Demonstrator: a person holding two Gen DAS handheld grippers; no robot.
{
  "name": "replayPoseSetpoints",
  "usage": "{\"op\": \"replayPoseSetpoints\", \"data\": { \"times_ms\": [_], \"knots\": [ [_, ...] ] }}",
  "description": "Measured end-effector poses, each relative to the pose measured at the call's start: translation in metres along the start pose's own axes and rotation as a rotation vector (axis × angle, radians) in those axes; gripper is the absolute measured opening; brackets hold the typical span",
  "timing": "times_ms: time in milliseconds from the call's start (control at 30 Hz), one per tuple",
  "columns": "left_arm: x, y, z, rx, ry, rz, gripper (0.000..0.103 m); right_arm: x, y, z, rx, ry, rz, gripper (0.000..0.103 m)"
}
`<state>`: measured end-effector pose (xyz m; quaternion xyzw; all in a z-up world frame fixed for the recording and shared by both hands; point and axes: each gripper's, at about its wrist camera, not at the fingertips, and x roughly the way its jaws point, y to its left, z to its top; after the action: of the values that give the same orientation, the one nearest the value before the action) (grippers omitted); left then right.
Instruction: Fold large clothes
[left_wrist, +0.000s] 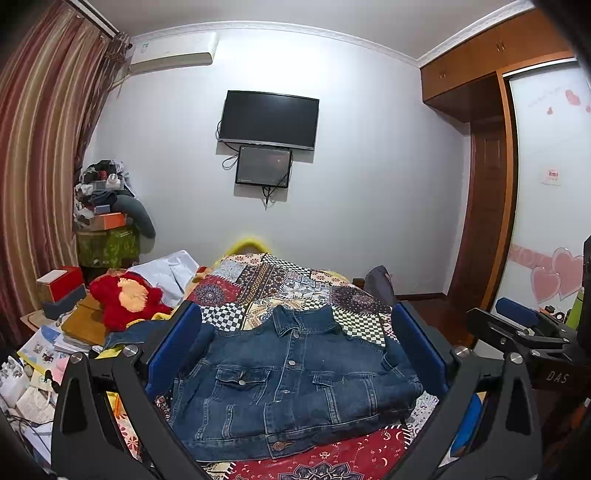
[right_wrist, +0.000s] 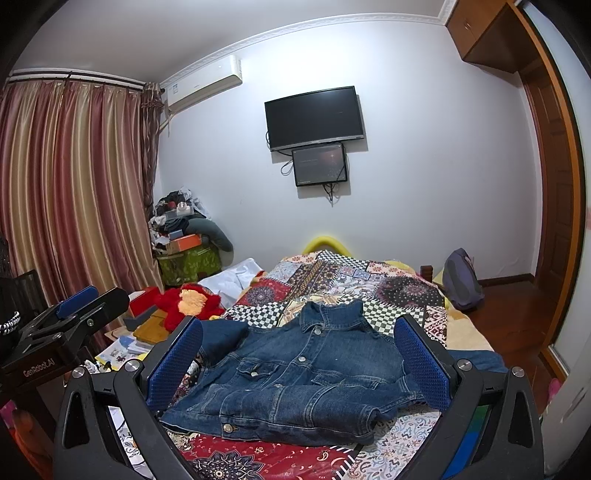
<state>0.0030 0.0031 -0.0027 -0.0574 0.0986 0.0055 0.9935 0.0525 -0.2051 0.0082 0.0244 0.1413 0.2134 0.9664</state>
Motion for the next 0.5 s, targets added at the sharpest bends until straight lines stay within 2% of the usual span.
{"op": "replayPoseSetpoints", "data": {
  "times_ms": [500],
  "knots": [
    [0.0037,0.0021,0.0010,-0.006,0.003,-0.003,0.103,0.0010,-0.0013,0.0002,0.001,0.001,-0.002,0.103]
  ]
}}
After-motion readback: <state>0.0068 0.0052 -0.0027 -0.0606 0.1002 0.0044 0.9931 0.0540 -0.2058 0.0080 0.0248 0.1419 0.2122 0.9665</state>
